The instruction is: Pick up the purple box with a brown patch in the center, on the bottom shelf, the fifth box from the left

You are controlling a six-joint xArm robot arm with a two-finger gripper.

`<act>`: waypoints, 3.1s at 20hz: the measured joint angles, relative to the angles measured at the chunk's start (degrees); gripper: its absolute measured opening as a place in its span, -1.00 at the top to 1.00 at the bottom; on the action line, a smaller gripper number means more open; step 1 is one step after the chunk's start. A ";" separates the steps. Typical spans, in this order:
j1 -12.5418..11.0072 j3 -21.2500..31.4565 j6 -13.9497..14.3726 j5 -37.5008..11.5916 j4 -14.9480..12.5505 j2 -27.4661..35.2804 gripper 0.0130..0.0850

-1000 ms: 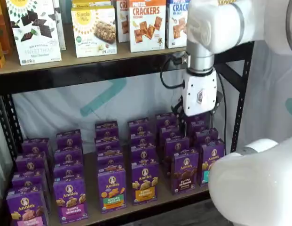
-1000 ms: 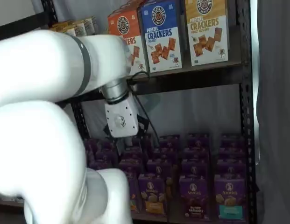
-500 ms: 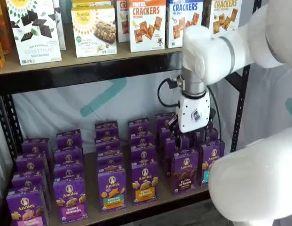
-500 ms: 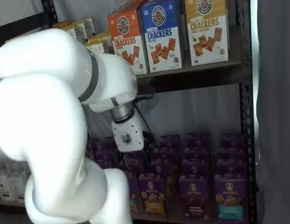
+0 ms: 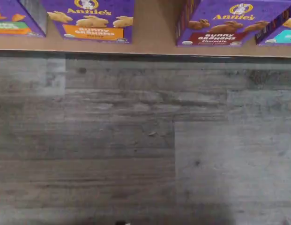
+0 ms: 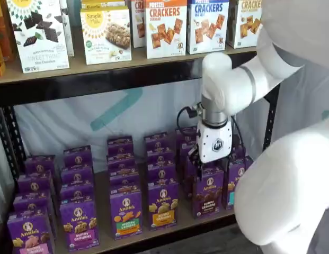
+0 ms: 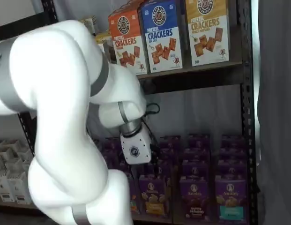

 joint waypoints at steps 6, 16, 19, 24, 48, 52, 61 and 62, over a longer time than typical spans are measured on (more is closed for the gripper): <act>-3.74 -2.28 0.31 -9.09 -3.76 11.84 -1.00; -8.51 -9.95 1.26 -18.53 -9.07 28.87 -1.00; -9.77 -13.31 0.88 -20.64 -9.80 34.08 -1.00; -10.88 -17.18 -9.60 -23.40 0.10 39.89 -1.00; -14.87 -49.82 -17.37 -14.99 3.82 66.11 -1.00; -15.52 -53.83 -17.68 -12.33 3.32 68.27 -1.00; -17.03 -59.02 -19.04 -9.95 3.00 71.45 -1.00; -17.08 -59.33 -19.17 -9.86 3.08 71.69 -1.00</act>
